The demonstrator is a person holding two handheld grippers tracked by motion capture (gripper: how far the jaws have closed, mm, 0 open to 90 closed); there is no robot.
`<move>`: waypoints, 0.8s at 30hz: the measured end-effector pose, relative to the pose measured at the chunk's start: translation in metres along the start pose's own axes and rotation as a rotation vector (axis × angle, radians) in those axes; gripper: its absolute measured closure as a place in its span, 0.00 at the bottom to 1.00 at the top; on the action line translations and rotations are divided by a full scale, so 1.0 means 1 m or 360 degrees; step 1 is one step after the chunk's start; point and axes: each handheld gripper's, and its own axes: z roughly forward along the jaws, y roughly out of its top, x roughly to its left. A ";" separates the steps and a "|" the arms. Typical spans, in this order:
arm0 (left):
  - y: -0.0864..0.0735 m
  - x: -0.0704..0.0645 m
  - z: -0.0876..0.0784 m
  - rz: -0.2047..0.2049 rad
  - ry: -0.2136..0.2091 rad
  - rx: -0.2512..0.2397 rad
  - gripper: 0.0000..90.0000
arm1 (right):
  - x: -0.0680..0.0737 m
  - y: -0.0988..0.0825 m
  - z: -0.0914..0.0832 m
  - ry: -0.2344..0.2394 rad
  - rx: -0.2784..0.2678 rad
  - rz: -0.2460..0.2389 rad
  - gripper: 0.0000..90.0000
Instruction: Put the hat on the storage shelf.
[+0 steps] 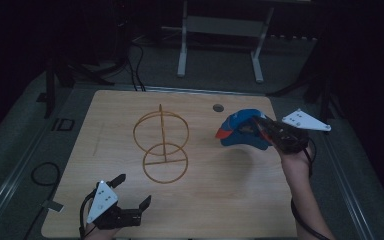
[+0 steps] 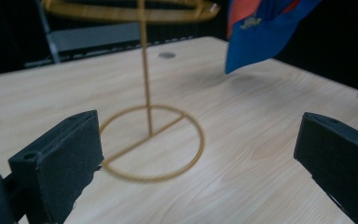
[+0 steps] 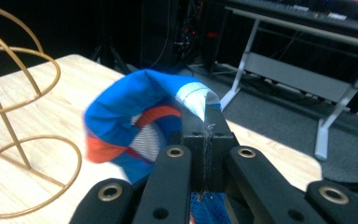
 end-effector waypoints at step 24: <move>0.125 -0.047 0.042 0.0172 -0.0236 -0.0103 0.01 | 0.028 0.021 -0.038 0.0089 -0.0136 -0.0017 1.00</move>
